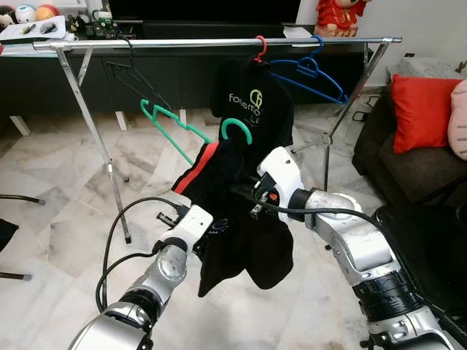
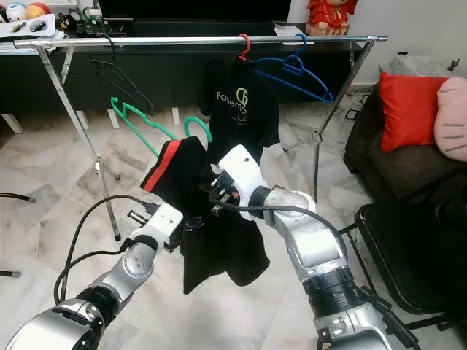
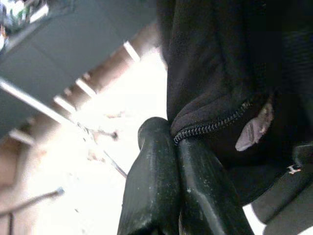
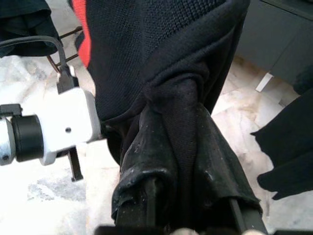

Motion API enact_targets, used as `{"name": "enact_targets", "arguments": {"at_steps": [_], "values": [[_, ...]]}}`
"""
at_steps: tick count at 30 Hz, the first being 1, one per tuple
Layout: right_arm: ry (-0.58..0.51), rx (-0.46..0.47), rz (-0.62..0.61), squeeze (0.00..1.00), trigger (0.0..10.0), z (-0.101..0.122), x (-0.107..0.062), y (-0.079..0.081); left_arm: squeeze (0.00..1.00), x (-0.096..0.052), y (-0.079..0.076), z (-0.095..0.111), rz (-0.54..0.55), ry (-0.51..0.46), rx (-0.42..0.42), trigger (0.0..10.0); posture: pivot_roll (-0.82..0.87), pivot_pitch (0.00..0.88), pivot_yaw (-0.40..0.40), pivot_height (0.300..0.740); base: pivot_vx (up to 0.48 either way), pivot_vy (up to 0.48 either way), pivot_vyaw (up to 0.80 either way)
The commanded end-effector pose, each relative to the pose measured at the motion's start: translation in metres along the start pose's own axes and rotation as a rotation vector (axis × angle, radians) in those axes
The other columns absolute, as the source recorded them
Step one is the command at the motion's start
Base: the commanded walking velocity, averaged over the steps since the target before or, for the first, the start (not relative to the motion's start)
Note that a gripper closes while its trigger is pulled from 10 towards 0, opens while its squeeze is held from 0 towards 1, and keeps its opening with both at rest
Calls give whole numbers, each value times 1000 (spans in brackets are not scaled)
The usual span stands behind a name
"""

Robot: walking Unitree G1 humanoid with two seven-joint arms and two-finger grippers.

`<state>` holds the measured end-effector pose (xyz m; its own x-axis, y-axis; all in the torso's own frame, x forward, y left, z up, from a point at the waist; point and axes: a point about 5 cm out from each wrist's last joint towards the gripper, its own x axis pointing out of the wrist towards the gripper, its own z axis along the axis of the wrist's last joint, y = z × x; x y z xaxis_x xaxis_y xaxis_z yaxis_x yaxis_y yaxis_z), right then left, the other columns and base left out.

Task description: Hang hanger

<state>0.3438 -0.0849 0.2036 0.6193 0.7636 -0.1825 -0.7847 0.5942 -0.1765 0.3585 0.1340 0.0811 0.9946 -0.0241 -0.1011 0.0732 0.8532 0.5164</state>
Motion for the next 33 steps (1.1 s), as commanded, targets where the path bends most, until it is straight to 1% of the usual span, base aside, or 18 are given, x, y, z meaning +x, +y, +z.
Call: {"name": "enact_targets", "arguments": {"at_steps": [1, 3, 6, 7, 9, 12, 14, 17, 18, 19, 22, 23, 26, 27, 28, 29, 31, 33], "values": [[-25, -14, -14, 0, 0, 3, -9, -4, 0, -5, 0, -15, 3, 72, -57, 0, -67, 164, -105, 740, 0, 0, 0], [40, -53, -46, 0, 0, -17, -24, -13, 0, -8, 8, -27, 43, 131, -140, 0, -69, 168, -107, 740, 0, 0, 0], [60, -19, -39, 0, 0, -35, -38, -21, 0, -11, 10, -34, 49, 161, -187, 0, -68, 170, -107, 740, 0, 0, 0], [95, -10, -46, 0, 0, -46, -45, -25, 0, -12, 10, -36, 48, 165, -183, 0, -68, 170, -107, 740, 0, 0, 0], [147, 10, -19, 0, 0, -67, -59, -27, 0, -14, 10, -40, 48, 183, -215, 0, -68, 171, -108, 740, 0, 0, 0], [186, 4, -2, 0, 0, -82, -72, -29, 0, -16, 11, -44, 48, 201, -239, 0, -65, 175, -106, 740, 0, 0, 0], [190, 2, 4, 0, 0, -87, -77, -29, 0, -16, 11, -46, 46, 209, -249, 0, -65, 175, -106, 740, 0, 0, 0], [136, 39, 73, 0, 0, -96, -93, -26, 0, -18, 11, -49, 29, 221, -265, 0, -68, 176, -105, 740, 0, 0, 0], [136, 39, 73, 0, 0, -96, -93, -26, 0, -18, 11, -49, 29, 221, -265, 0, -68, 176, -105, 740, 0, 0, 0], [120, 55, 127, 0, 0, -101, -100, -22, 0, -18, 11, -50, 22, 223, -267, 0, -65, 178, -103, 740, 0, 0, 0], [133, 65, 167, 0, 0, -107, -105, -19, 0, -19, 11, -51, 19, 225, -271, 0, -62, 179, -103, 740, 0, 0, 0], [165, 73, 221, 0, 0, -116, -111, -14, 0, -19, 11, -51, 16, 228, -275, 0, -62, 181, -103, 740, 0, 0, 0], [228, 85, 279, 0, 0, -129, -121, -10, 0, -19, 12, -52, 13, 230, -275, 0, -59, 182, -101, 740, 0, 0, 0], [279, 62, 284, 0, 0, -134, -124, -9, 0, -19, 12, -52, 13, 231, -275, 0, -59, 182, -101, 740, 0, 0, 0], [359, 19, 281, 0, 0, -143, -128, -10, 0, -19, 12, -52, 13, 232, -276, 0, -61, 182, -100, 740, 0, 0, 0], [359, 19, 281, 0, 0, -143, -128, -10, 0, -19, 12, -52, 13, 232, -276, 0, -61, 182, -100, 740, 0, 0, 0], [455, -35, 269, 0, 0, -154, -133, -12, 0, -19, 13, -52, 12, 232, -279, 0, -61, 181, -99, 740, 0, 0, 0], [493, -55, 261, 0, 0, -160, -136, -13, 0, -19, 13, -52, 11, 231, -281, 0, -56, 180, -97, 740, 0, 0, 0]]}}
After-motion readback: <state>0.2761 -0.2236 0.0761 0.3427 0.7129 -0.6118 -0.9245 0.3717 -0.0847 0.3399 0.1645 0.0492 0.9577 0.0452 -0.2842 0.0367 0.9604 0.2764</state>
